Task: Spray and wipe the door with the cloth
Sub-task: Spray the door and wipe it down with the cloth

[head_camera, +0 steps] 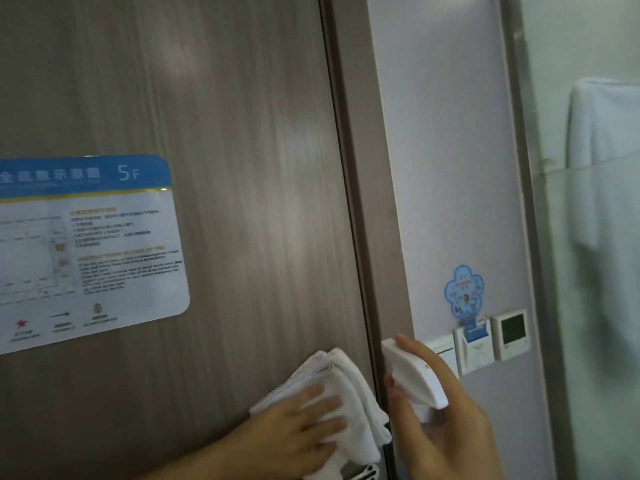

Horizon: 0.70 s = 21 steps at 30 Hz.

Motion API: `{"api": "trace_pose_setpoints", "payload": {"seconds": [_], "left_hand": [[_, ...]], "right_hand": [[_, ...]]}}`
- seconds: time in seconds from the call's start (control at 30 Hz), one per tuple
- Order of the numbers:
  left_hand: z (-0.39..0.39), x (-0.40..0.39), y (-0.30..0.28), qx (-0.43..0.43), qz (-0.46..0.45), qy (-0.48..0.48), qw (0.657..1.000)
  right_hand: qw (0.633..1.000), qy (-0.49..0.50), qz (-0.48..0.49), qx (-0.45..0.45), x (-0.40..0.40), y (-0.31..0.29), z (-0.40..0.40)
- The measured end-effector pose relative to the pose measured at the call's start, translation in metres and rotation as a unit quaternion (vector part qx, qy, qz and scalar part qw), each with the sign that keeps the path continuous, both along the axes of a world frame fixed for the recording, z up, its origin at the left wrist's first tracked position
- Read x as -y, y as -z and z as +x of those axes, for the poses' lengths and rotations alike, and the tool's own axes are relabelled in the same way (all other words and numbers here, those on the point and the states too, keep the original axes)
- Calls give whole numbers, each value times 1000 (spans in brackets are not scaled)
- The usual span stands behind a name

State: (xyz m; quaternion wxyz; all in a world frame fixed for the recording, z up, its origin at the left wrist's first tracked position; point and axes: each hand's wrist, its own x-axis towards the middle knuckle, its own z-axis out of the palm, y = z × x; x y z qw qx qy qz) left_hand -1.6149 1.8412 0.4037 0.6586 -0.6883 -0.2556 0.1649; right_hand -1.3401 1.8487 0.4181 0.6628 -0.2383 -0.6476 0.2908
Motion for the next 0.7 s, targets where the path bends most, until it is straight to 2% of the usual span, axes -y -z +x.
{"api": "trace_pose_setpoints", "payload": {"seconds": [0.03, 0.07, 0.1, 0.17, 0.23, 0.33, 0.4, 0.53, 0.6, 0.7], "left_hand": [[-2, -7, -7, 61, -74, 33, 995], [-1, -9, -26, 92, -87, 39, 991], [-1, -14, -50, 84, -55, 67, 993], [-4, -20, -97, 123, 17, 86, 989], [-10, -26, -139, 161, 50, 101, 981], [-10, -29, -205, 203, 108, 78, 970], [1, -27, -232, 271, 154, 52, 949], [18, -37, -220, 342, 199, 32, 918], [17, -38, -203, 343, 188, 43, 919], [15, -30, -159, 307, 146, 40, 939]], "right_hand": [[1000, -14, 1, 1, 2, 1, -1], [1000, -16, -1, 1, 4, 1, -1], [1000, -13, 7, -2, 1, 5, -2], [1000, -10, 25, -16, 3, 6, -4], [999, -19, 30, -19, 7, 2, -6], [999, -14, 31, -7, 11, -5, -9], [1000, -16, 27, -3, 11, -5, -12], [1000, -19, 7, 16, 6, 3, -18], [999, -20, 0, 25, 4, 10, -20], [999, -8, -12, 30, 2, 19, -23]]}}
